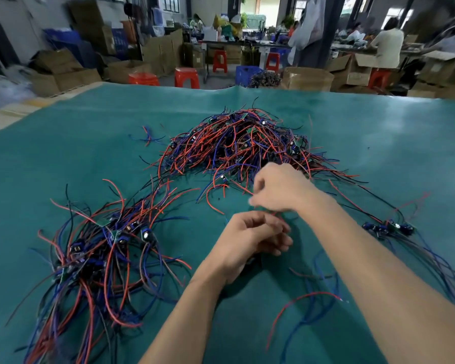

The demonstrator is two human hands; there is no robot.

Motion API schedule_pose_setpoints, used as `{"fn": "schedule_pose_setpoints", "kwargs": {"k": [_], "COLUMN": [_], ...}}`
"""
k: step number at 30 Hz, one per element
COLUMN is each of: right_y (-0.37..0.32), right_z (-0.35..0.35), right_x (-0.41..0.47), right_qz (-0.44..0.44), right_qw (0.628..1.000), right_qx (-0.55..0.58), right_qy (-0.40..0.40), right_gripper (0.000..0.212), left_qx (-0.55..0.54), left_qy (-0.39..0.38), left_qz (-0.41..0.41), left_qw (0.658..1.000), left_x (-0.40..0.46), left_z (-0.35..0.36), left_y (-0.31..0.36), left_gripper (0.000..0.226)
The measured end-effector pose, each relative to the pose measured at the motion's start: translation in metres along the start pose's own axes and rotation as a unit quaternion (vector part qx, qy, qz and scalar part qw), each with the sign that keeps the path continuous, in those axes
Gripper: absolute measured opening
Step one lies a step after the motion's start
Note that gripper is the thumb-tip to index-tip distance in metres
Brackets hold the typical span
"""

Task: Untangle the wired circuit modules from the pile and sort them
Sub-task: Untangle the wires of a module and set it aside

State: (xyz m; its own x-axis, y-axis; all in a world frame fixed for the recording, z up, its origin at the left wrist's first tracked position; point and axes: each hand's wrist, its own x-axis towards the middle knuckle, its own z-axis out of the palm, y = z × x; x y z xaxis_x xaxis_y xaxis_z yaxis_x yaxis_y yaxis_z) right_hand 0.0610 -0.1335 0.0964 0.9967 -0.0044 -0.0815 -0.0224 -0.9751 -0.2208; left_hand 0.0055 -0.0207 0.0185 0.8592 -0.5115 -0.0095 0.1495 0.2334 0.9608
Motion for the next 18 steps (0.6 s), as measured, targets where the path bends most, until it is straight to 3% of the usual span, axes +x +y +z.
{"fn": "schedule_pose_setpoints", "kwargs": {"k": [2,9,12,15,18], "right_y": [0.034,0.090,0.104,0.107,0.100], "right_z": [0.014,0.031,0.032,0.027,0.023], "right_x": [-0.003,-0.019,-0.031,-0.047,-0.064], "right_qz": [0.053,0.062,0.091,0.102,0.100], "right_qw": [0.999,0.985,0.958,0.846,0.699], "right_qx": [0.013,0.129,0.228,0.487,0.694], "right_qy": [0.003,0.092,0.148,0.192,0.141], "right_gripper": [0.029,0.020,0.022,0.023,0.023], "left_qx": [0.008,0.000,-0.018,-0.028,-0.034], "left_qy": [0.003,0.030,0.051,0.062,0.039], "left_qz": [0.003,0.009,0.009,0.020,0.013], "left_qw": [1.000,1.000,0.998,0.997,0.999], "left_x": [-0.001,-0.002,-0.001,0.001,0.002], "left_z": [0.001,0.001,0.000,-0.001,-0.002], "left_y": [0.001,0.004,0.003,0.001,0.000], "left_gripper": [0.020,0.019,0.014,0.019,0.026]}}
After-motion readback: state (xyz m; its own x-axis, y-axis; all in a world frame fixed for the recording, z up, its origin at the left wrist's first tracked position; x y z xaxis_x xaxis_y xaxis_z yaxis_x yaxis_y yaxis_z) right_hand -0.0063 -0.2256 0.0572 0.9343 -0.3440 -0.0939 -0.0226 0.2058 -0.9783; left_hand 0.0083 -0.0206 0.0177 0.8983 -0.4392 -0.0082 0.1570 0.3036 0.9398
